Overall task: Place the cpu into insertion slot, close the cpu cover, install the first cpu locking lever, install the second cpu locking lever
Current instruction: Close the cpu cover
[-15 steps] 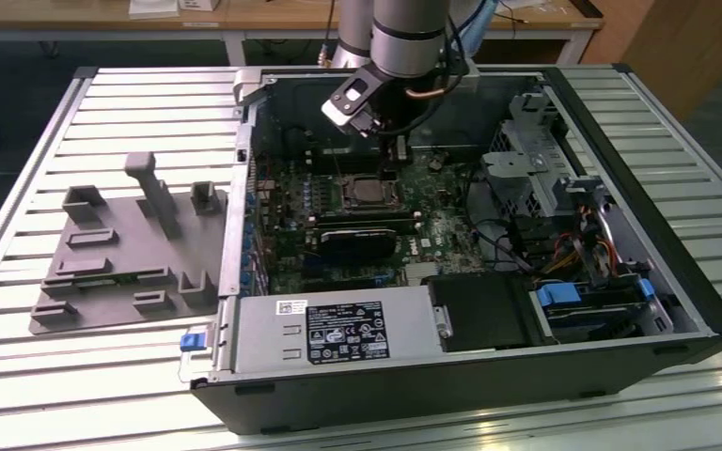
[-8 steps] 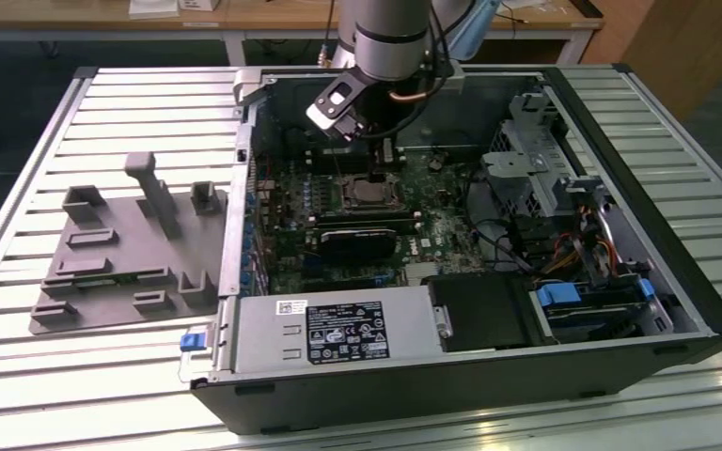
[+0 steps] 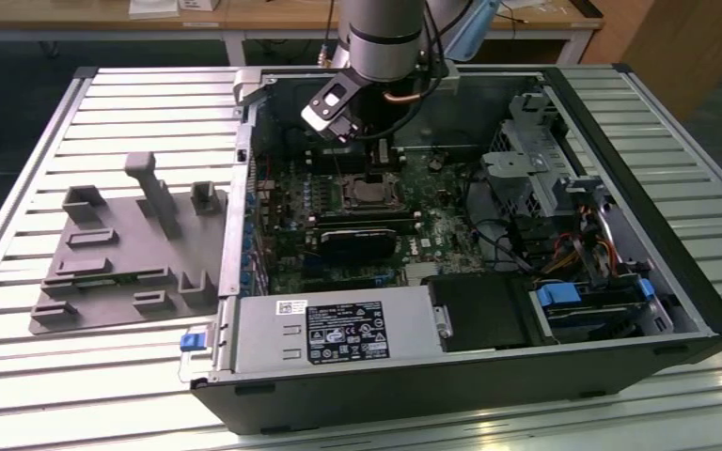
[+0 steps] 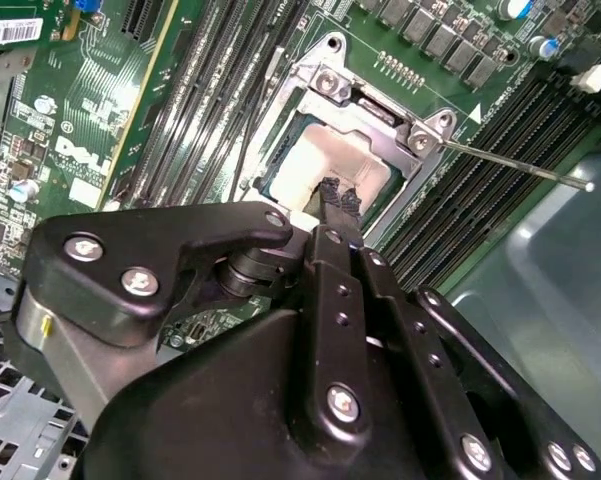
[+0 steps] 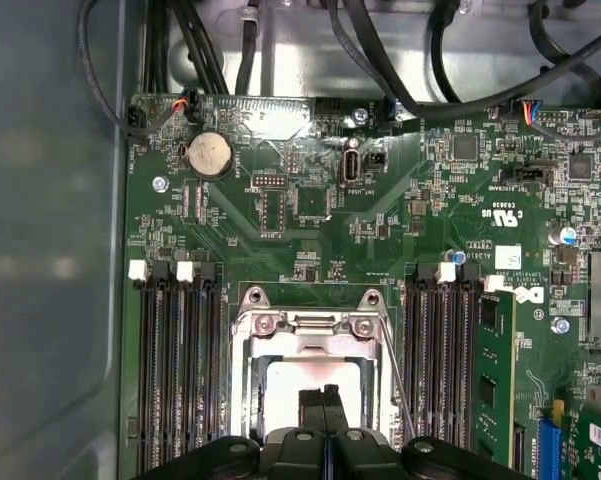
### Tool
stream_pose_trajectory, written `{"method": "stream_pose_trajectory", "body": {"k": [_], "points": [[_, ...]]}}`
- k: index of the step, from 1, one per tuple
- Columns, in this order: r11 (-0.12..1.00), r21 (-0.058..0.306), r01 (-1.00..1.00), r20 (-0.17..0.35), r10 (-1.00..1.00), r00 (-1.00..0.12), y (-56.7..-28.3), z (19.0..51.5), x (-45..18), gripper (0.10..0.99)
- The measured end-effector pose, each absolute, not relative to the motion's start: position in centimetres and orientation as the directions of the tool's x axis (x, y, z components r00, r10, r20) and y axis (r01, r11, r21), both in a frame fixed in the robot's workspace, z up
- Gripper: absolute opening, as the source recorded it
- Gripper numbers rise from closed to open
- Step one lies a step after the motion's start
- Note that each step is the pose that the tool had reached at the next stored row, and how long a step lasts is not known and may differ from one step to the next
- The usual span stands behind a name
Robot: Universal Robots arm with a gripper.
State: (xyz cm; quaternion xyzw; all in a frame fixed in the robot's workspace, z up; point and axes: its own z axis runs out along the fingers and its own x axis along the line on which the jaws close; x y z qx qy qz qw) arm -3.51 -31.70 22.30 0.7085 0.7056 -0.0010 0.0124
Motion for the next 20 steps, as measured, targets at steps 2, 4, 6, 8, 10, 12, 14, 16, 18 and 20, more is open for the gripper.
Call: {"method": "stream_pose_trajectory", "body": {"k": [2,4,6,8,10,12,14,16,18,20], "points": [[0.002,0.016,1.000,-0.019,1.000,-0.002,-31.70,22.30,-3.52,0.102],[0.023,0.016,1.000,-0.019,1.000,-0.023,-31.70,22.30,-3.52,0.102],[0.049,0.016,0.999,-0.019,0.999,-0.049,-31.70,22.30,-3.52,0.102],[0.074,0.016,0.997,-0.019,0.997,-0.074,-31.70,22.30,-3.52,0.102],[0.103,0.016,0.995,-0.019,0.995,-0.102,-31.70,22.30,-3.52,0.102],[0.131,0.016,0.991,-0.019,0.991,-0.131,-31.70,22.30,-3.52,0.102],[0.160,0.016,0.987,-0.019,0.987,-0.160,-31.70,22.30,-3.52,0.102],[0.187,0.016,0.982,-0.019,0.982,-0.187,-31.70,22.30,-3.52,0.102],[0.211,0.016,0.977,-0.019,0.977,-0.211,-31.70,22.29,-3.52,0.102],[0.231,0.016,0.973,-0.019,0.973,-0.231,-31.70,22.29,-3.52,0.102]]}}
